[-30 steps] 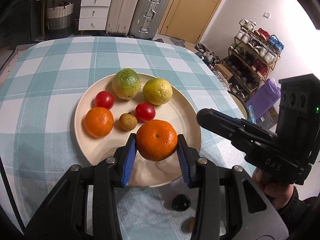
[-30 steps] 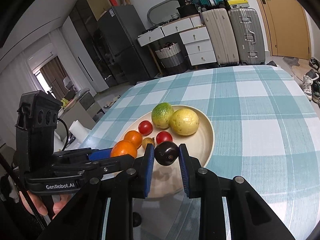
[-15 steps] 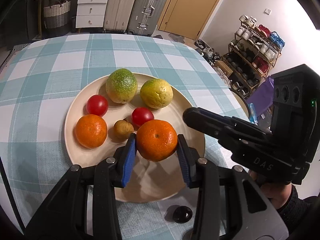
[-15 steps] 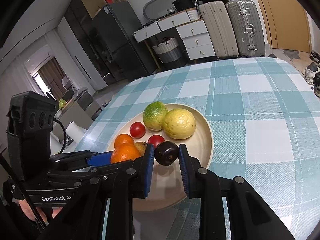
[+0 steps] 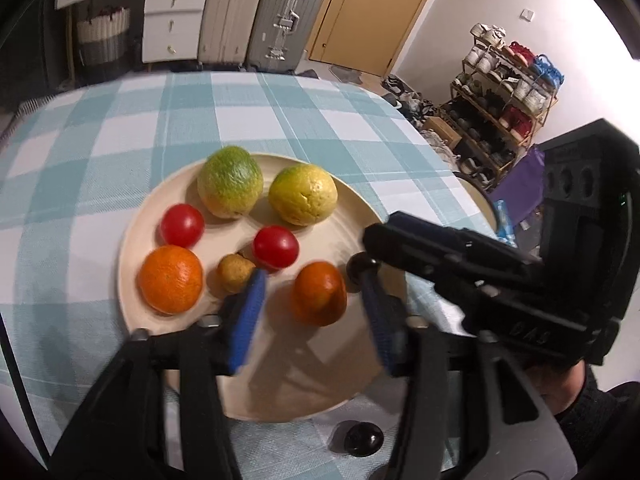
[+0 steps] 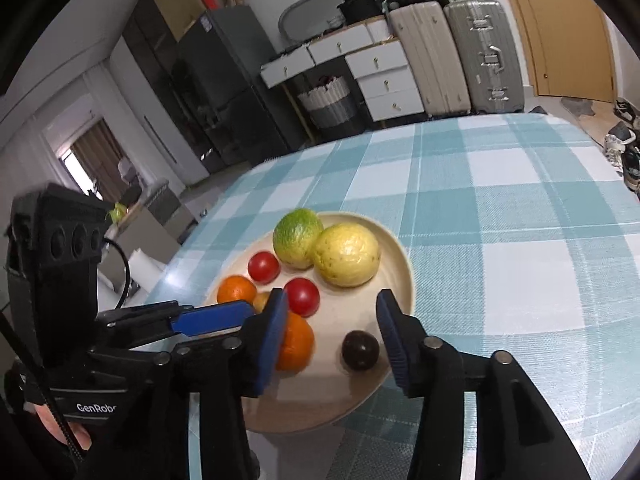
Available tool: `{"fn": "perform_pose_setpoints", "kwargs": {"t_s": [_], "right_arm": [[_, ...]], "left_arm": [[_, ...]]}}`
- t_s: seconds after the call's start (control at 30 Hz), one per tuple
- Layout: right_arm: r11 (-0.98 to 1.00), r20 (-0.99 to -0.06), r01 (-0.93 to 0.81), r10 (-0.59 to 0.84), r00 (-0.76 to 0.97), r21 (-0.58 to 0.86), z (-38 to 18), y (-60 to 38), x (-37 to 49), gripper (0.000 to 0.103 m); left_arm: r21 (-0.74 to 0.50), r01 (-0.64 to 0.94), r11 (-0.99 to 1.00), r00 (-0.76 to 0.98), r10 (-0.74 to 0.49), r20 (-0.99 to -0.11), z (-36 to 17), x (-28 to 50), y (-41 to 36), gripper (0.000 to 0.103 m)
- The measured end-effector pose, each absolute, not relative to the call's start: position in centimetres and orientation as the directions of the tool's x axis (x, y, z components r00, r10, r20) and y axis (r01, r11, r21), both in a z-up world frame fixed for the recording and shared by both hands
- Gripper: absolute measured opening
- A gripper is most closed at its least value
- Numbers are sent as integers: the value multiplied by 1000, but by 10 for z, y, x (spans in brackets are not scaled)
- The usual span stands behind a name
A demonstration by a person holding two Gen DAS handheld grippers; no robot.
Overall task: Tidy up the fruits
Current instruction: 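Carry the orange and dark plum onto the plate and open both tools, then move both tools back toward the remaining plum and brown fruit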
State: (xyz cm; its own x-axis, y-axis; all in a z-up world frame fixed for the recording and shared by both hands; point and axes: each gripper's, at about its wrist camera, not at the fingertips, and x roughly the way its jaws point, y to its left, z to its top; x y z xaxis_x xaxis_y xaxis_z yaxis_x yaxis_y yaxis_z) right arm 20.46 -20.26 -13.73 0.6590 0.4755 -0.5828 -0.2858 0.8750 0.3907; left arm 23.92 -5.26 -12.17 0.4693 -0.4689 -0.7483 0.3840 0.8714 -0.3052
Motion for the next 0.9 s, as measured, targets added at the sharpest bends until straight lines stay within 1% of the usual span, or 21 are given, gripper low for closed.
{"fn": "perform_pose_setpoints", "kwargs": {"t_s": [0.17, 0.33, 0.43, 0.57, 0.7, 0.8, 0.9], "right_arm": [[879, -540, -269, 458, 706, 393, -122, -215, 191, 51], [883, -519, -260, 444, 730, 389, -109, -224, 178, 51], [883, -508, -253, 440, 741, 396, -102, -228, 170, 55], [883, -494, -251, 435, 753, 396, -95, -232, 159, 65], [888, -490, -254, 429, 759, 383, -90, -231, 147, 69], [889, -480, -268, 431, 764, 371, -84, -228, 136, 71], [889, -464, -278, 431, 774, 363, -77, -226, 123, 77]], "left_arm": [[-295, 391, 872, 485, -467, -739, -113, 230, -49, 53], [-279, 388, 878, 503, -455, -735, -104, 217, -46, 53], [-267, 382, 885, 513, -443, -735, -100, 209, -43, 53], [-261, 378, 888, 522, -438, -732, -94, 196, -38, 53], [-243, 378, 893, 534, -425, -731, -88, 179, -36, 53], [-217, 358, 908, 560, -395, -728, -84, 165, -34, 56], [-211, 339, 917, 580, -380, -721, -78, 152, -31, 62]]}}
